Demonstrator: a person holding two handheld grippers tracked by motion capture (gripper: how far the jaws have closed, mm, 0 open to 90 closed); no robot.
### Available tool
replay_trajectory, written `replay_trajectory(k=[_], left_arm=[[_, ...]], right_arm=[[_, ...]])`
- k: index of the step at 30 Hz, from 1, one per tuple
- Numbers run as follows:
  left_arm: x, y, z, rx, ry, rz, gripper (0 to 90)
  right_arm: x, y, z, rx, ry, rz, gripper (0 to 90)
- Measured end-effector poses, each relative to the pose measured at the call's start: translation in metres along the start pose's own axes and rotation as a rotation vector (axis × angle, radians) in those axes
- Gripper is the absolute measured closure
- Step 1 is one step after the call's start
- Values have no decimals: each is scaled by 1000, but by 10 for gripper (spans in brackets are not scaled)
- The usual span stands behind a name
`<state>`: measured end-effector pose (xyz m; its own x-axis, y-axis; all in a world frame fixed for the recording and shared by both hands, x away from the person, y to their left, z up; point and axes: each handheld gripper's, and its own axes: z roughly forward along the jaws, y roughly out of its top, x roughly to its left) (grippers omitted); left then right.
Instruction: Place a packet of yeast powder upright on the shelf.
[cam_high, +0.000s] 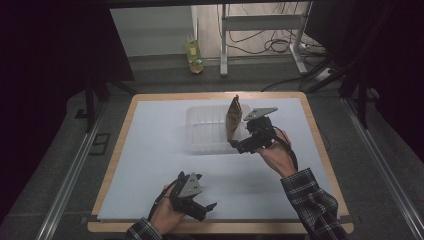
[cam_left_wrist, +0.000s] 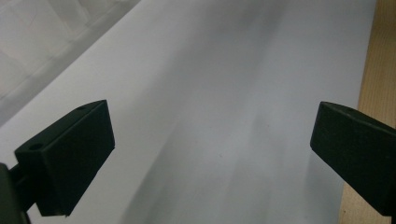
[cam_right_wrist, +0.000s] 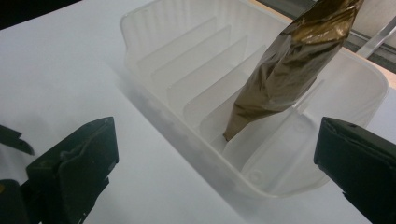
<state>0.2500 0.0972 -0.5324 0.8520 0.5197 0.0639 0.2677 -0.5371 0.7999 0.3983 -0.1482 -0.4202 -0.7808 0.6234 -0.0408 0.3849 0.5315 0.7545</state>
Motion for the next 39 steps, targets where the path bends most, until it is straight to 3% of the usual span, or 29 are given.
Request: replay_trajectory(k=[18,24,32,39], left_arm=[[0,0,0,-10,-3,-8,0],[0,0,0,-13,-4,-9,0],[-1,0,1,-12,-8,-6,0],[-1,0,1,-11,-9,-6,0]], right_arm=[[6,-24,-23,-29,6,3,0],[11,-34,-28,-39,11,3,0],[19,-47,-31,-47,14,-35,0],[26,-58,-32,-33,25,-31,0]])
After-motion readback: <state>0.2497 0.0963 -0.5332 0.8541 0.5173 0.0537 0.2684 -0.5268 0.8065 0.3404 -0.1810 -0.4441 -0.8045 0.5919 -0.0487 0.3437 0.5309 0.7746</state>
